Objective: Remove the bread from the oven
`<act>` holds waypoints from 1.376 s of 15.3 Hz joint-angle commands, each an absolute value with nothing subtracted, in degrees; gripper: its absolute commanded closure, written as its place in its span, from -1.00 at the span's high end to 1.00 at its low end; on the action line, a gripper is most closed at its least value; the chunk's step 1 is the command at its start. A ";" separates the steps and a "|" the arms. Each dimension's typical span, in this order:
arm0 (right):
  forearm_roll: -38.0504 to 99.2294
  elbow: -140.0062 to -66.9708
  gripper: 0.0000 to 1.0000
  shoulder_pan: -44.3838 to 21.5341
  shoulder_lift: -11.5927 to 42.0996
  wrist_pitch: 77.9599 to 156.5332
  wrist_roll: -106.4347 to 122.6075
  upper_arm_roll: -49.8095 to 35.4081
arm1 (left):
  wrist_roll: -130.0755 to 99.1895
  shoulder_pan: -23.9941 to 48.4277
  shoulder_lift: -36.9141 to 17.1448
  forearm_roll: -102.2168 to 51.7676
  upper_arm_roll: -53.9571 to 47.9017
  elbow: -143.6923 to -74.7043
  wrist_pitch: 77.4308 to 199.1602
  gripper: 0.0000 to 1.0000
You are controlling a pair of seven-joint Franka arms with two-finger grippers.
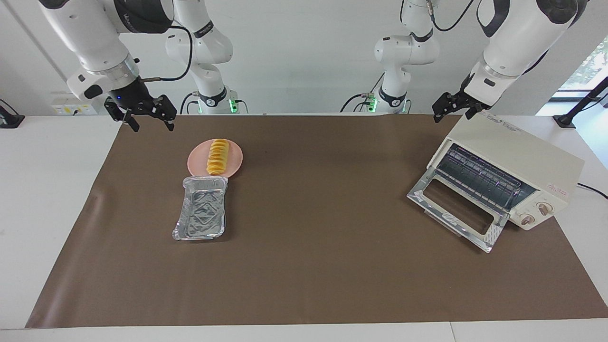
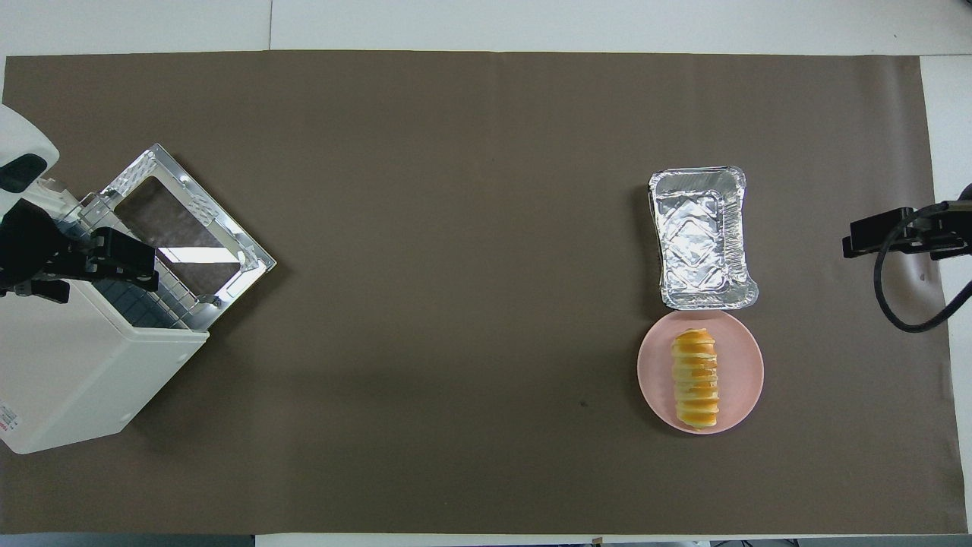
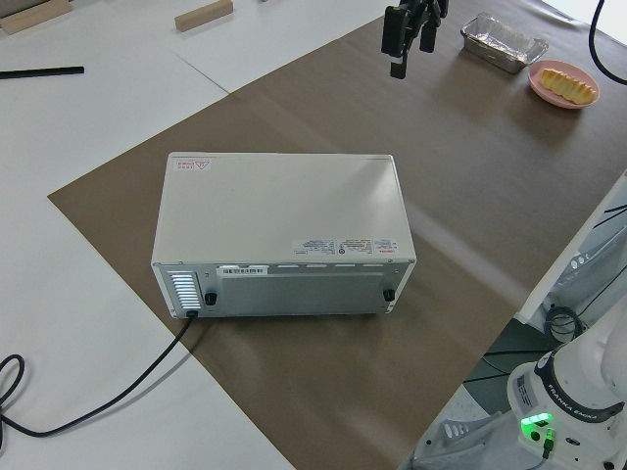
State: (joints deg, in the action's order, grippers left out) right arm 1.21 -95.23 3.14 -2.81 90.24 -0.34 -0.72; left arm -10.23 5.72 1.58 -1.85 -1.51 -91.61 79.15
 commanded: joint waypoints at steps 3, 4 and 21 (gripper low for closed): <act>0.26 -92.81 1.00 3.78 -0.70 89.13 0.09 -0.97 | -10.28 5.36 2.81 -2.72 -1.58 -92.46 79.63 1.00; 0.18 -92.64 1.00 3.87 -0.70 88.77 0.09 -0.97 | -10.20 5.36 2.81 -2.72 -1.58 -92.46 79.63 1.00; -0.79 -93.43 1.00 4.31 -1.05 87.98 1.93 -0.97 | -10.20 5.36 2.81 -2.72 -1.58 -92.46 79.63 1.00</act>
State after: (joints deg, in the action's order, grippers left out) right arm 0.21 -94.04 3.46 -1.25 89.03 0.20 -0.46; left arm -10.23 5.72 1.58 -1.85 -1.51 -91.61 79.15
